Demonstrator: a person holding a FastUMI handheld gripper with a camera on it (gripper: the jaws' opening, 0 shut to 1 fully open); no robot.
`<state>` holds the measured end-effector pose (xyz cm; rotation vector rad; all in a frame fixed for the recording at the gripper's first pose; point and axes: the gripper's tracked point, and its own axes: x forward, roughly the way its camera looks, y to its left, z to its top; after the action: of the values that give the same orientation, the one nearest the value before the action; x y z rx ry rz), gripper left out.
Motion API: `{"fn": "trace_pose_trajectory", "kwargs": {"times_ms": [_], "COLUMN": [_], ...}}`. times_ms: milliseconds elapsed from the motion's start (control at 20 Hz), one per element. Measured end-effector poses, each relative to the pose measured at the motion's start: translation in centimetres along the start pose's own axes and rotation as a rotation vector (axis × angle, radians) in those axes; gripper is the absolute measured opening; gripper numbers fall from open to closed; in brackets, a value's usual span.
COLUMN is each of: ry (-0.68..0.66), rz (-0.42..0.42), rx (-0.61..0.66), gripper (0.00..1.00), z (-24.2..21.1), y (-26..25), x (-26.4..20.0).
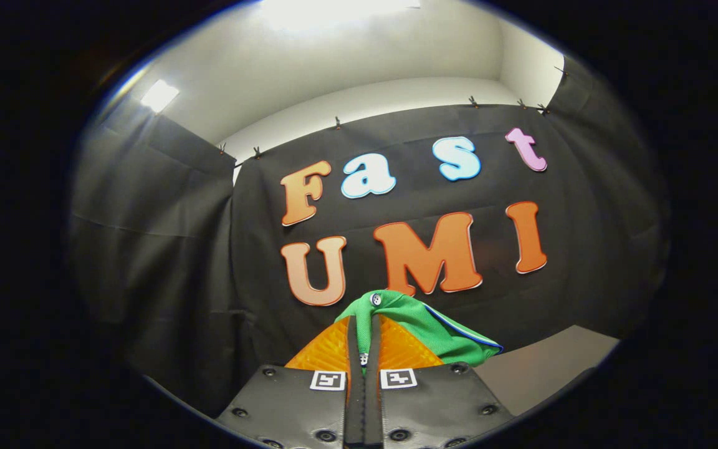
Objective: Put the clothes into the washing machine and then close the washing machine lid.
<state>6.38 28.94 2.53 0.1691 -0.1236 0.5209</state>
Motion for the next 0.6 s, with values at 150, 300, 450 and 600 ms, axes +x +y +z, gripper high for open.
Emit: {"fn": "trace_pose_trajectory", "kwargs": {"times_ms": [150,300,450,600], "ry": [0.028,0.073,0.136,0.192], "rz": [0.033,0.063,0.085,0.072], "rx": [0.030,0.036,0.052,0.069], "gripper": [0.07,0.07,0.07,0.07], "z": [-2.6,-5.9,-9.9,-15.0], "y": [5.5,10.0,12.5,13.4], "x": [2.4,4.9,7.0,8.8]}}
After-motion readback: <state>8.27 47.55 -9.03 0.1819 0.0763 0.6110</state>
